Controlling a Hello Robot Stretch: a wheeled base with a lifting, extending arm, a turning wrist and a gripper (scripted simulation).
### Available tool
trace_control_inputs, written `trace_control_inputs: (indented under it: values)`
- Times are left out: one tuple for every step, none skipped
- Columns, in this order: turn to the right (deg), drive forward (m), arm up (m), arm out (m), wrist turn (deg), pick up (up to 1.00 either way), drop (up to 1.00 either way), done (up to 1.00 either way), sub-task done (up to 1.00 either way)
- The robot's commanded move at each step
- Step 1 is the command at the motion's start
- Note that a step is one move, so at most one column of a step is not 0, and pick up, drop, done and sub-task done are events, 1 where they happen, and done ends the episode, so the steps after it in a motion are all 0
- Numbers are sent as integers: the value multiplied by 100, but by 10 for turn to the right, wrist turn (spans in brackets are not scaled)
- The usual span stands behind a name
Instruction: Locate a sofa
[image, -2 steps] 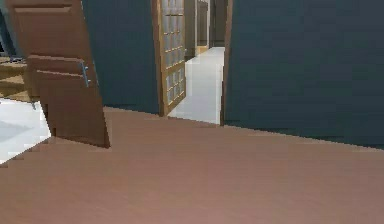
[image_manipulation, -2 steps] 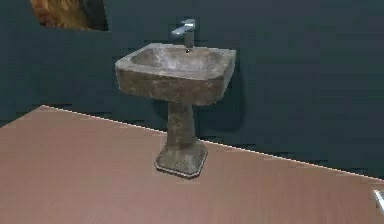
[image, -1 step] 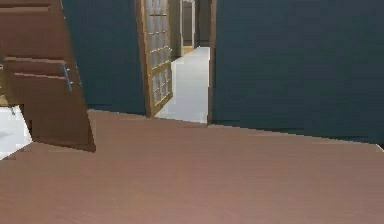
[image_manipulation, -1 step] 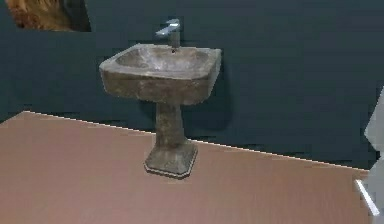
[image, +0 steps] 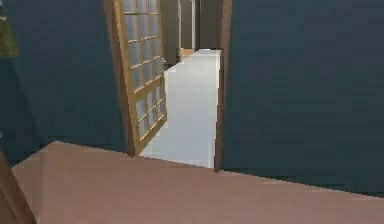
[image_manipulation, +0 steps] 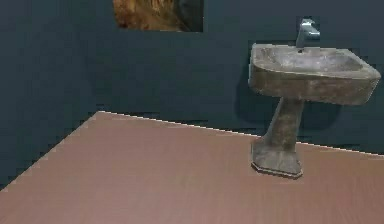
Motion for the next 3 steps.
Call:
trace_control_inputs:
  values:
    - [0,100,0,0,0,0,0,0,0]
    - [0,100,0,0,0,0,0,0,0]
    - [450,0,0,0,0,0,0,0,0]
